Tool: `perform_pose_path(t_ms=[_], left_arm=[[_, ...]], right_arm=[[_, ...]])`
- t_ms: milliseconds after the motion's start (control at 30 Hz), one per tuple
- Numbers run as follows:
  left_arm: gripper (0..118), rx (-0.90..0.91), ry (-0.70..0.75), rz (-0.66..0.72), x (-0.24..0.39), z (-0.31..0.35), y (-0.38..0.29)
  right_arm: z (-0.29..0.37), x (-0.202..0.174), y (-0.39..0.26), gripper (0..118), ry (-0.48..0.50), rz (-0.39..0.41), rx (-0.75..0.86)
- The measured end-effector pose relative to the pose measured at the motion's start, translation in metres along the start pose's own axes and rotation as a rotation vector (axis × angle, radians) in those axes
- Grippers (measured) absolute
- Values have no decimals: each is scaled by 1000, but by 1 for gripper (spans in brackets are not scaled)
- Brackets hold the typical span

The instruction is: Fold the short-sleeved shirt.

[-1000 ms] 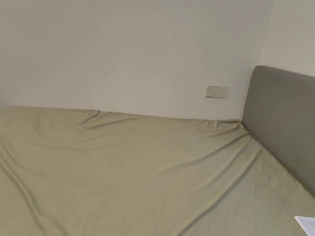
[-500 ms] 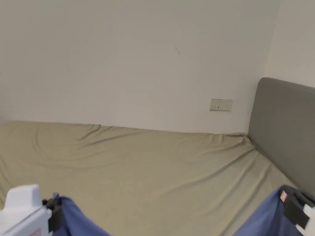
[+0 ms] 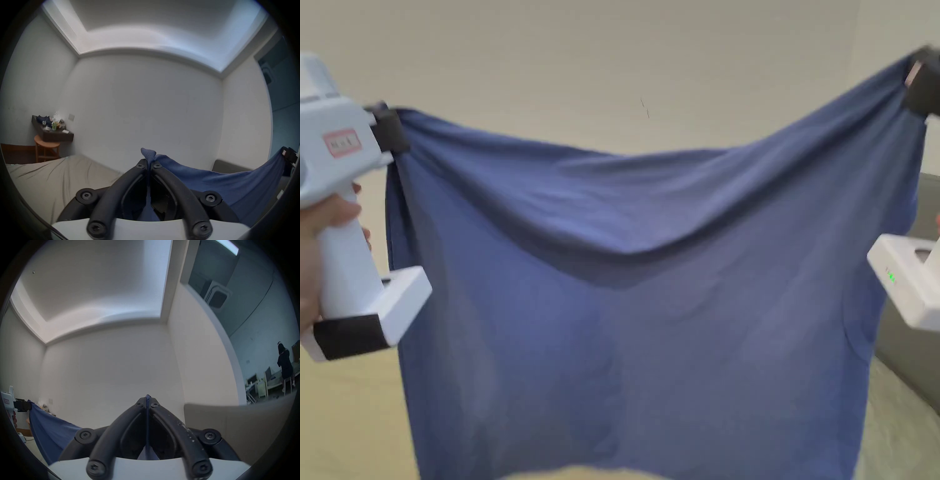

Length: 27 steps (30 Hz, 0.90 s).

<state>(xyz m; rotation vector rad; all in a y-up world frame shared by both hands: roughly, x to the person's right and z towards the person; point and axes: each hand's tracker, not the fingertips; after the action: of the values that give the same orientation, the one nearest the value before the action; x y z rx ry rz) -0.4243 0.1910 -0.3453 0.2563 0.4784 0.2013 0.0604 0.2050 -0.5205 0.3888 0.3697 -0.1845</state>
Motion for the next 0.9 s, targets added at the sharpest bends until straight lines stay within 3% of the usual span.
perform_pose_path(t_ms=[167, 367, 433, 667, 900], left_arm=[[1, 28, -24, -19, -7, 39, -11], [1, -107, -30, -29, -28, 88, -73], [1, -161, -39, -54, -35, 112, -98], [1, -428, -28, -139, -72, 226, -191], [1, -702, 34, -148, -134, 340, -246]], right_arm=[[14, 4, 10, 4, 18, 26, -6], [70, 20, -42, 4, 22, 49, -191], [101, 25, -65, 4, 27, 71, -255], [239, 42, -148, 4, 43, 24, -562], [372, 53, -176, 4, 144, 91, -779]])
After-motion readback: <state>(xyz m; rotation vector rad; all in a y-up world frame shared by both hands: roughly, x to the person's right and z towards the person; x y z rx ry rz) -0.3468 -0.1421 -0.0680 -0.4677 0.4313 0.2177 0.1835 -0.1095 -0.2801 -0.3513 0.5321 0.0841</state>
